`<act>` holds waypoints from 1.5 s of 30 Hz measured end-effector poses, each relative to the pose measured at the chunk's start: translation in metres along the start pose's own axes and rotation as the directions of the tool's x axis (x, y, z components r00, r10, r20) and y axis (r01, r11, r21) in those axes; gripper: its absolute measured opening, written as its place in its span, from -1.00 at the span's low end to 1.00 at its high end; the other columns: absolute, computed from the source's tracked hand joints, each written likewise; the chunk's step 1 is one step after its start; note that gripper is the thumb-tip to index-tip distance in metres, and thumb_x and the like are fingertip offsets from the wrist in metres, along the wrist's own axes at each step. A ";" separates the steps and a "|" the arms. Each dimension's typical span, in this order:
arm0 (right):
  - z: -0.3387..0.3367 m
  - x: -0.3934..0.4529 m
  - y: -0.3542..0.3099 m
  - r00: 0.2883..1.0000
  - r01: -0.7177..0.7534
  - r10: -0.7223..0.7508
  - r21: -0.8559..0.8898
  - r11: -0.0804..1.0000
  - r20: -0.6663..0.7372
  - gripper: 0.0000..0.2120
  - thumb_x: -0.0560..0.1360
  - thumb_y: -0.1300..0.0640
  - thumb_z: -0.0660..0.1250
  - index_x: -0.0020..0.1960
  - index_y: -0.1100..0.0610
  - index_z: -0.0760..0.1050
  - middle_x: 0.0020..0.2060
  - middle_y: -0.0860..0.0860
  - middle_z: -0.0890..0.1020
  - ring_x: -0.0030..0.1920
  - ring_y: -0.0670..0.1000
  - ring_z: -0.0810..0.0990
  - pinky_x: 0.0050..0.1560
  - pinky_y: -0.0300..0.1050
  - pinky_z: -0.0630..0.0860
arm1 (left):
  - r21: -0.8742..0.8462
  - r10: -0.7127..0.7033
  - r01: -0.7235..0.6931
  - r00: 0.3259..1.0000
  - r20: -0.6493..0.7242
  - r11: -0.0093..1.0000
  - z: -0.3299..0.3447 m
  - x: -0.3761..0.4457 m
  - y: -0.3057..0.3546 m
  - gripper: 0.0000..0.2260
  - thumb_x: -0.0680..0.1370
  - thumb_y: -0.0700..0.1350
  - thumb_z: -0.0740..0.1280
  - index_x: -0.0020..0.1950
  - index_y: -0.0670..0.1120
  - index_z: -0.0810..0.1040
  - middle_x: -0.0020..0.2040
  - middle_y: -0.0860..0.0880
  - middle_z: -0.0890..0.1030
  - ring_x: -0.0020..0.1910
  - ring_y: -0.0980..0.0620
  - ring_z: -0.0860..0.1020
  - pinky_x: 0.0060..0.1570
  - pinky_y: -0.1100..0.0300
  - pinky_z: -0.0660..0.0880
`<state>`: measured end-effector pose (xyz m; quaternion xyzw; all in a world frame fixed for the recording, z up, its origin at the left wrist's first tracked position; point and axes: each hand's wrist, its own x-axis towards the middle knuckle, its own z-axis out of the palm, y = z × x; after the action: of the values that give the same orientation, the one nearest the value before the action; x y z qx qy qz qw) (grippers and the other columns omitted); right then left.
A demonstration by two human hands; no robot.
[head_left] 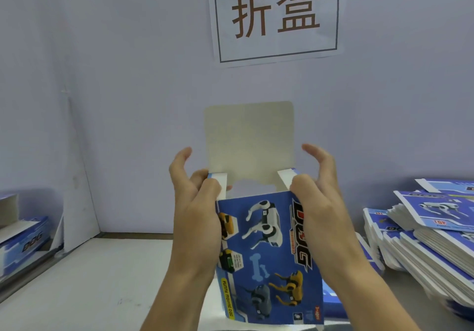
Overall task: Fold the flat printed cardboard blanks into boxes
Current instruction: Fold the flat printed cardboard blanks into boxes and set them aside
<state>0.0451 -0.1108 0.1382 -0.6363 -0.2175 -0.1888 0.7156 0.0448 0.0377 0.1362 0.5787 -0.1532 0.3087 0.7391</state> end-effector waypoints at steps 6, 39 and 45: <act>0.000 -0.002 0.007 1.000 0.012 -0.014 0.088 0.996 0.027 -0.74 0.40 -0.03 0.13 0.05 -0.10 0.47 -0.34 0.06 0.46 -0.40 0.03 0.45 -0.40 -0.10 0.42 | 0.017 0.129 -0.130 0.991 0.031 0.991 0.002 -0.003 0.006 -0.89 0.45 -0.10 0.20 -0.15 0.04 0.52 -0.23 -0.05 0.54 -0.30 -0.10 0.46 -0.39 0.08 0.41; -0.004 -0.003 0.012 0.995 0.083 -0.091 0.149 0.985 0.047 -0.69 0.46 -0.25 0.26 0.01 -0.03 0.45 -0.19 0.01 0.63 -0.24 -0.03 0.69 -0.34 -0.21 0.56 | -0.046 0.140 -0.135 0.981 0.134 0.990 0.002 -0.012 -0.006 -0.84 0.56 0.12 0.26 0.06 0.10 0.53 -0.02 0.06 0.67 -0.05 -0.06 0.72 -0.37 0.18 0.62; -0.005 -0.003 0.008 0.996 0.080 -0.086 0.178 0.981 0.029 -0.75 0.39 -0.20 0.36 -0.04 -0.09 0.50 -0.15 0.10 0.68 -0.23 0.10 0.73 -0.40 -0.13 0.60 | 0.004 0.180 -0.183 0.973 0.142 0.983 -0.004 -0.010 -0.007 -0.86 0.54 0.12 0.32 0.02 0.11 0.56 -0.10 -0.12 0.67 -0.16 -0.19 0.71 -0.43 0.02 0.63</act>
<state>0.0473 -0.1152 0.1295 -0.5639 -0.2729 -0.1868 0.7567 0.0411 0.0374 0.1240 0.5891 -0.2548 0.3345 0.6901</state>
